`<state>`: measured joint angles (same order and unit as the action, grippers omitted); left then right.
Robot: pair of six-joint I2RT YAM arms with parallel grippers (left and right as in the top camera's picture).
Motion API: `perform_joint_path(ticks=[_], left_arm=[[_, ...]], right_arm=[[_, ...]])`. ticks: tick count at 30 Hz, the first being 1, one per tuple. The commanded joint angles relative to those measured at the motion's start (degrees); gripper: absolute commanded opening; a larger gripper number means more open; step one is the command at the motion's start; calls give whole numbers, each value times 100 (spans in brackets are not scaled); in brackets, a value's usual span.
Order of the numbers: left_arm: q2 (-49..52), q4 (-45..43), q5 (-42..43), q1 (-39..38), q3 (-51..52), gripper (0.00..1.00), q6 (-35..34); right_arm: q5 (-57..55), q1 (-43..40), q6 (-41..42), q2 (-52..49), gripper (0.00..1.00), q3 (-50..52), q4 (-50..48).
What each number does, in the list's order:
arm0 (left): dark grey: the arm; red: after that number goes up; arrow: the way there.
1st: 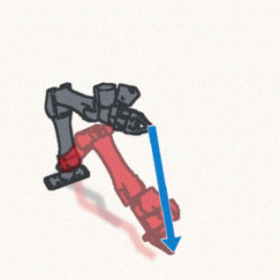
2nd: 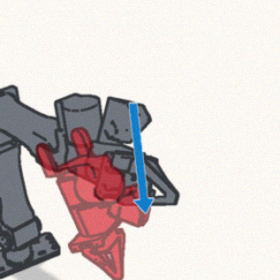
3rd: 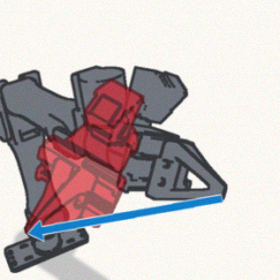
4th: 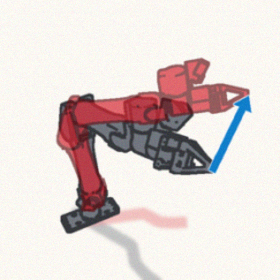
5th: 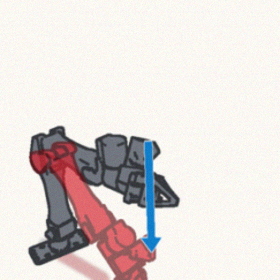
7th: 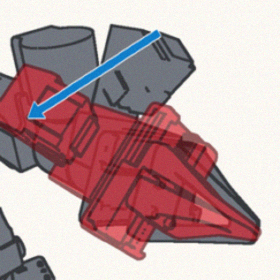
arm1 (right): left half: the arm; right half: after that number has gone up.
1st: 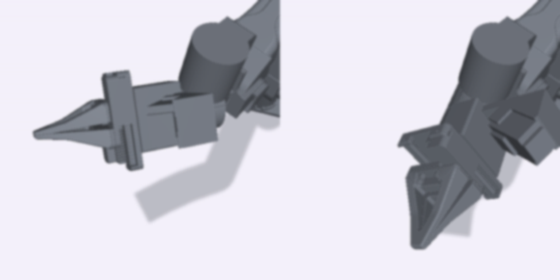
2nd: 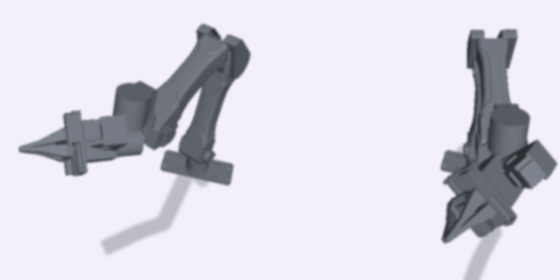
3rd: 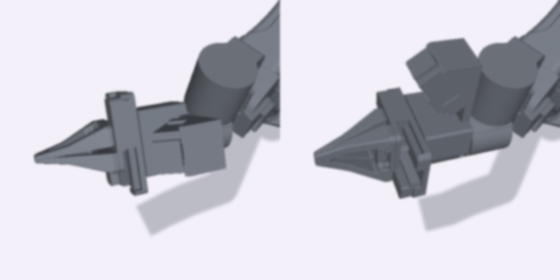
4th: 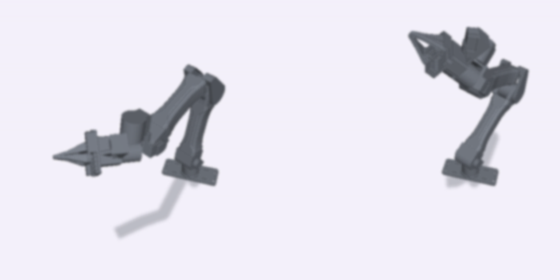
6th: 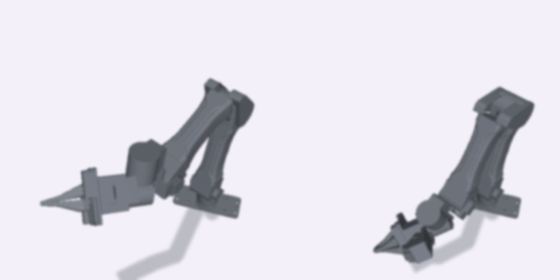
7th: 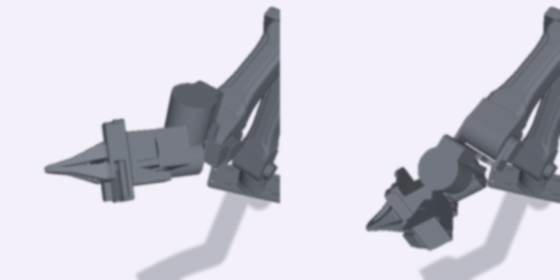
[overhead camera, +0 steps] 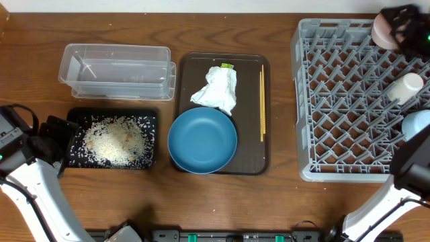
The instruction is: Sort waste into correct bins and load items into the dishwasher rack
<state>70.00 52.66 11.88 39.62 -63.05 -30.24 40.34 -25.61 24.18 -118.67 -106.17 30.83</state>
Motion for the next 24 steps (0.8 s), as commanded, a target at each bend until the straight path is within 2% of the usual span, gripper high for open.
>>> perform_joint_path(ticks=[1, 5, 6, 13, 16, 22, 24], left_arm=[[0, 24, 4, 22, -94, 89, -50], [0, 24, 4, 22, -94, 89, -50], [0, 24, 4, 22, -94, 89, -52], [0, 24, 4, 24, -94, 89, -50], [0, 24, 7, 22, -94, 89, -50], [0, 24, 4, 22, -94, 89, -50], [0, 24, 4, 24, -94, 89, -52]], right_arm=[[-3156, 579, -1226, 450, 99, 2, 317], [-3451, 1187, -3248, 468, 99, 2, 595], [-3451, 1290, -3495, 468, 99, 2, 675], [-3456, 1735, -3593, 468, 99, 2, 457], [-3539, 1746, -4135, 415, 99, 2, 210], [-4929, 1624, -3963, 94, 99, 2, -284], [-5060, 1580, -3965, -39, 99, 2, -420]])
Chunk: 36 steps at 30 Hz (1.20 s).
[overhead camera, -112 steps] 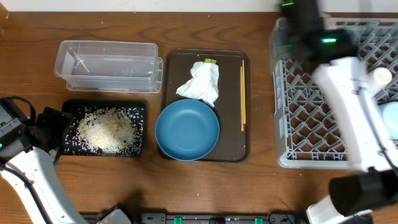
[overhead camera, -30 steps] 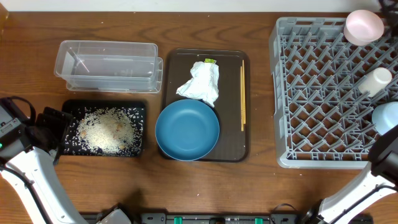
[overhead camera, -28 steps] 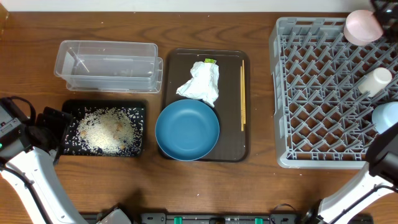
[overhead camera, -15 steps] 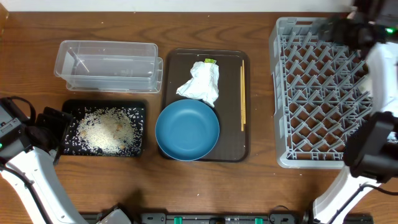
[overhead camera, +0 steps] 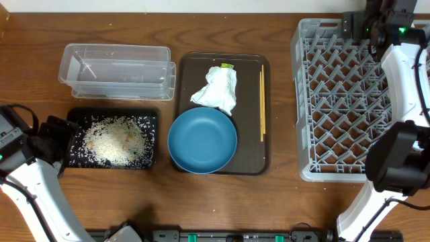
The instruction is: Sort waste into correct bins and load items into the dishwasher rack
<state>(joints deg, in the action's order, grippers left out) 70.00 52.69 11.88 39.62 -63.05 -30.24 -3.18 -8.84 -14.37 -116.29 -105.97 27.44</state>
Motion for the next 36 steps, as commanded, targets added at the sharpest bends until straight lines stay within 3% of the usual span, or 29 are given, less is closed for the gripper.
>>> perform_joint_path(ticks=[1, 7, 13, 17, 22, 32, 36], left_arm=[[0, 22, 4, 22, -94, 89, -50], [0, 22, 4, 22, -94, 89, -50], [0, 22, 4, 22, -94, 89, -50], [0, 22, 7, 24, -94, 89, -50], [0, 22, 4, 22, -94, 89, -50], [0, 22, 4, 22, -94, 89, -50], [0, 22, 4, 22, -94, 89, -50]], right_arm=[[-673, -107, -107, -356, 99, -17, -140], [-678, -129, -111, -796, 85, -17, -437], [-973, -138, -190, -1038, 80, -17, -726], [-1034, -164, -332, -1038, 60, -17, -717], [-1029, -251, -343, -1040, 51, -17, -645], [-918, -450, -262, -1150, 51, -13, -295], [-922, -448, -105, -1147, 38, -13, -304]])
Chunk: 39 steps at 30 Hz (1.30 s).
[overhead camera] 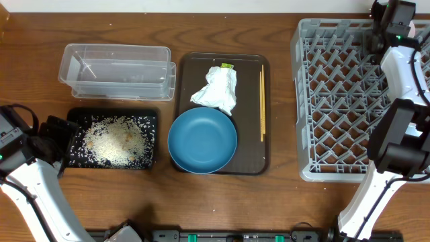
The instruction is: Sort waste into correct bins and load items into the dishwasher rack
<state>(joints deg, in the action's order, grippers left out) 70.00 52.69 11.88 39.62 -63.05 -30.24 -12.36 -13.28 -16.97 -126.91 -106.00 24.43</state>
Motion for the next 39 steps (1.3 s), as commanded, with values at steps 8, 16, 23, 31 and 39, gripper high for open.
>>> perform_joint_path(ticks=[8, 16, 23, 31, 39], left_arm=[[0, 22, 7, 22, -94, 89, -50], [0, 22, 7, 22, -94, 89, -50], [0, 22, 4, 24, -94, 89, -50], [0, 22, 4, 24, -94, 89, -50], [0, 22, 7, 22, -94, 89, -50]], right_arm=[[0, -4, 918, 76, 1, -20, -63], [413, -4, 1410, 791, 1, -20, 33], [1687, -149, 1482, 1609, 1, -17, 452], [5517, -1147, 1912, 1585, 1, -15, 566], [8367, -1947, 1912, 901, 1, -15, -157]])
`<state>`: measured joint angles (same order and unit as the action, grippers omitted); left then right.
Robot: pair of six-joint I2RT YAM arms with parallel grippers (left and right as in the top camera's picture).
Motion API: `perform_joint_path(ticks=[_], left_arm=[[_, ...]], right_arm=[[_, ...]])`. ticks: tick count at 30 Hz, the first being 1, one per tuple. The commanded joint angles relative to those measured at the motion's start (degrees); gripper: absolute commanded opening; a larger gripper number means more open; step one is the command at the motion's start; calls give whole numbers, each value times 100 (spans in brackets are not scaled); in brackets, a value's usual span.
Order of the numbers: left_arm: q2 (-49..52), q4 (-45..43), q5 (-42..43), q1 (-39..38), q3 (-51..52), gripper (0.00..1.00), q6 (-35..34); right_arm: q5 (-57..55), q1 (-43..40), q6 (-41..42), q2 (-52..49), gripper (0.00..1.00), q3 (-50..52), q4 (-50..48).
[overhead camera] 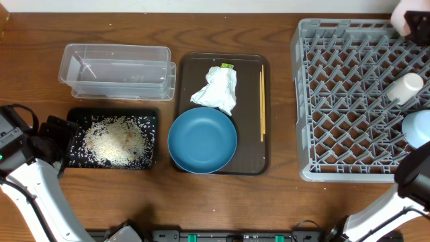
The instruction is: Sort waste into correct bins and load items into the dishwasher rack
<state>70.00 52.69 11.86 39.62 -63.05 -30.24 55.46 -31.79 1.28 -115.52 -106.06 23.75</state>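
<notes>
The grey dishwasher rack [336,101] fills the right side, with a white cup [406,87] and a light blue cup [418,126] in it near its right edge. My right gripper [415,25] is at the rack's far right corner, mostly cut off by the frame, with a pale pink cup [400,12] against its fingers. On the brown tray [252,158] lie a blue bowl [202,140], a crumpled white wrapper [217,89] and a pair of chopsticks [262,102]. My left gripper [55,136] rests at the left end of the black rice tray [113,140]; its jaws are not readable.
A clear plastic bin [115,69] stands behind the black tray at the far left. The right arm's base link [415,176] rises beside the rack's near right corner. Bare wood lies between the brown tray and the rack.
The right arm lay along the rack's right edge with its gripper at the far rim. Now it has drawn back to the far right corner, and the white and blue cups show again.
First my right gripper held a pink cup over the rack's far right corner. Then the arm stretched over the rack's right side, covering the cups there, gripper near the far rim. Now it is at the corner with the pink cup. The left arm stayed put.
</notes>
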Motion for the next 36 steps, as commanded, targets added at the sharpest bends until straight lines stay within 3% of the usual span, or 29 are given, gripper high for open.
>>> perform_joint_path(ticks=[1, 4, 19, 36], left_arm=[[0, 22, 7, 22, -94, 89, -50], [0, 22, 7, 22, -94, 89, -50], [0, 22, 7, 22, -94, 89, -50], [0, 22, 9, 24, -94, 89, -52]], right_arm=[[1659, -133, 87, -341, 1, -9, -155], [1683, -179, 275, -632, 1, -9, -380], [2022, -179, 3353, -2184, 1, -9, -2938], [2522, -520, 3805, -2352, 1, -11, -3449]])
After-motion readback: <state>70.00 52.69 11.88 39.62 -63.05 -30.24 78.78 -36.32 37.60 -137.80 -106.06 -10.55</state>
